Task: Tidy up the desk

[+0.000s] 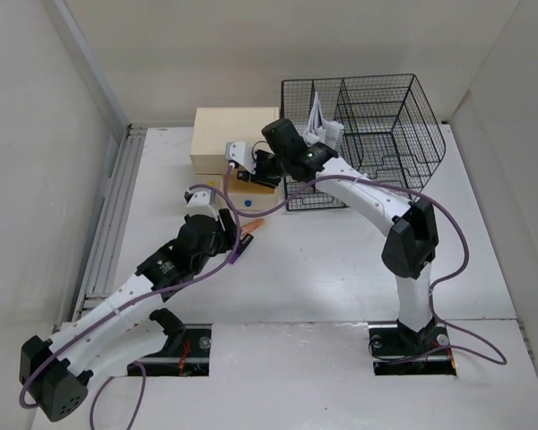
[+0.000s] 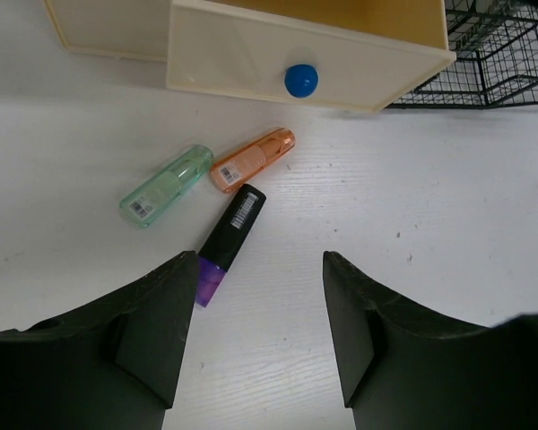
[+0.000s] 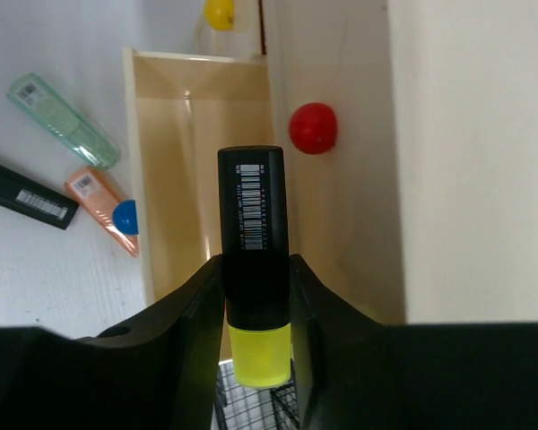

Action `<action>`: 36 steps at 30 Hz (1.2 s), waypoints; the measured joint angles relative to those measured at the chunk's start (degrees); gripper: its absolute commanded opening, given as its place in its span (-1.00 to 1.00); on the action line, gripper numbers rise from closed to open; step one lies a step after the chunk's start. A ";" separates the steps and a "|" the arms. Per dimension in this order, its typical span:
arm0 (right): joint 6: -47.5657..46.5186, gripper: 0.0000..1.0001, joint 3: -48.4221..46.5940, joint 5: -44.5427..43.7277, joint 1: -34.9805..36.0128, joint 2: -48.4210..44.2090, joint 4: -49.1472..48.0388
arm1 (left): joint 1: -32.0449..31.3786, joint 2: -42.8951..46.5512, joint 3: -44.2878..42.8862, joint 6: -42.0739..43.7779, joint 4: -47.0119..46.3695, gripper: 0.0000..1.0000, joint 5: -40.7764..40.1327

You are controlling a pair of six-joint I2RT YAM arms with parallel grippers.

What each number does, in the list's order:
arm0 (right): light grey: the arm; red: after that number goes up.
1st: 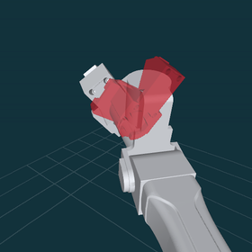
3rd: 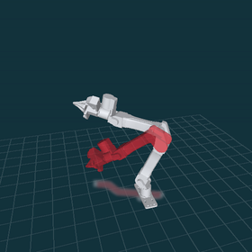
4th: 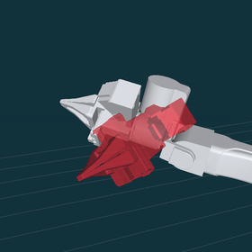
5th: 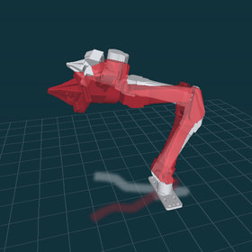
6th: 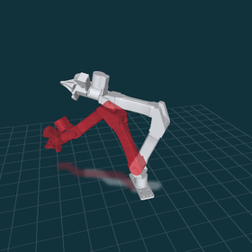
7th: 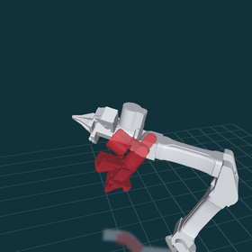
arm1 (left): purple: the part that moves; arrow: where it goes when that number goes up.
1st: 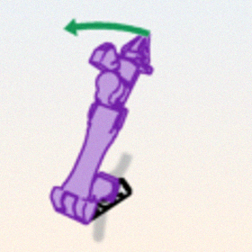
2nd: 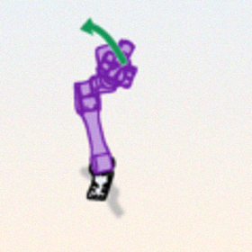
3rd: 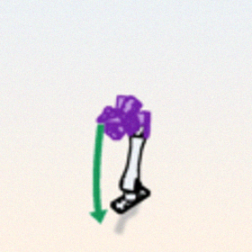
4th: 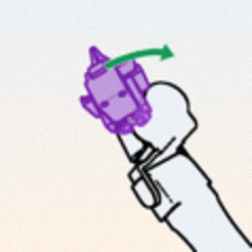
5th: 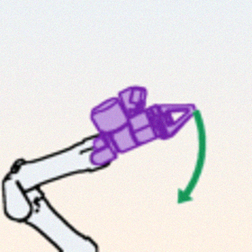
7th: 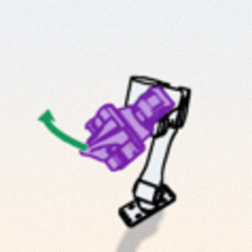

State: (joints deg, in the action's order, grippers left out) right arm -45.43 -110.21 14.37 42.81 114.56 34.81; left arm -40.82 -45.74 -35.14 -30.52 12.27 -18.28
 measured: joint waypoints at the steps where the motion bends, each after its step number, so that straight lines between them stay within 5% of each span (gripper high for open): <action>1: 0.07 0.00 0.00 0.39 0.00 0.22 0.24 | 0.00 -0.02 0.00 -0.24 -0.04 0.12 -0.39; 4: 0.15 0.21 0.00 1.31 0.00 0.55 1.31 | 0.00 -0.09 0.00 -1.33 -0.07 0.16 -1.18; 15: 3.04 0.23 0.22 4.33 -1.97 -1.42 1.97 | -0.72 -5.66 3.76 -2.73 -7.08 0.16 -2.86; 28: 8.15 0.23 4.48 21.16 -16.13 -22.36 2.14 | -4.02 -24.46 3.78 -0.50 -10.75 0.03 -4.52; 36: 9.94 0.23 8.76 30.91 -18.93 -27.61 1.66 | -5.25 -32.33 1.73 -0.74 -10.78 -0.07 -5.16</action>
State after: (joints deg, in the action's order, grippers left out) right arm -35.48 -101.45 45.28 23.88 86.96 36.47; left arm -46.06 -78.06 -33.41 -31.27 1.50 -23.44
